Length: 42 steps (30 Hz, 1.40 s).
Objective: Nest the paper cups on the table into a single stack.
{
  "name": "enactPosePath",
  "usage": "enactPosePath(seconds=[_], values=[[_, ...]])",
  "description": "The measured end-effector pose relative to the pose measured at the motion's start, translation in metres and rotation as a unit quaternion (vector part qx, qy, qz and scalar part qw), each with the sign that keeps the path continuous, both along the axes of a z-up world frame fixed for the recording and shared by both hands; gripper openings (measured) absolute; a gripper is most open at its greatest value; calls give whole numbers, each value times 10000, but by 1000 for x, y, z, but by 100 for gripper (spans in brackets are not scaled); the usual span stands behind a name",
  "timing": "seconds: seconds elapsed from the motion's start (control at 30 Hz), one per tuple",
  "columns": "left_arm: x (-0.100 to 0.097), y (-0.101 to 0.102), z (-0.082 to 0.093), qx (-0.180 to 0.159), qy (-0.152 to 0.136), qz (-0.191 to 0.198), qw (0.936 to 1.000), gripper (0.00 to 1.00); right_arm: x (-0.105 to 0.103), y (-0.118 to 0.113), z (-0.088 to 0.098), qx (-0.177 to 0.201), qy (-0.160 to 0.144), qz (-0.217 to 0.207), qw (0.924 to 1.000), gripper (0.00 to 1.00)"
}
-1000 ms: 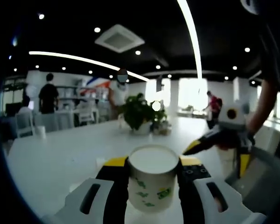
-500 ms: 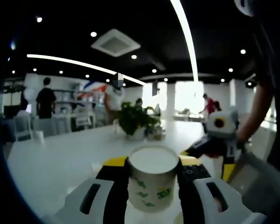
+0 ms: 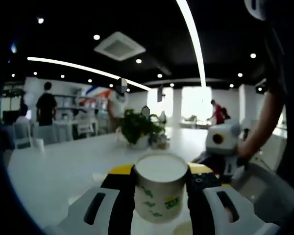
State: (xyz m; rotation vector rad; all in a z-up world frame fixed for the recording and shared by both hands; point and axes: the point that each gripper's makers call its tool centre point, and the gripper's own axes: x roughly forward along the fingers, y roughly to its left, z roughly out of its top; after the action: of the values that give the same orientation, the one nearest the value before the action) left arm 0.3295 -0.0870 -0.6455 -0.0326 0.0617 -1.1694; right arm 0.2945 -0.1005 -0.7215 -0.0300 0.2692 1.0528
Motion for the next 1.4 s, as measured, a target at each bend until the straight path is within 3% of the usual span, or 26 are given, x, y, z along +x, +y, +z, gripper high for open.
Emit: enactPosePath(seconds=[0.5,1.4], values=[[-7,-5,-1,53,7,-119,9999,39,-3,11,9,143,15,192,9997,48],[-6,4,-13,156,189,-160,9996,39,6,-6,28,404,-7,127,9991,33]])
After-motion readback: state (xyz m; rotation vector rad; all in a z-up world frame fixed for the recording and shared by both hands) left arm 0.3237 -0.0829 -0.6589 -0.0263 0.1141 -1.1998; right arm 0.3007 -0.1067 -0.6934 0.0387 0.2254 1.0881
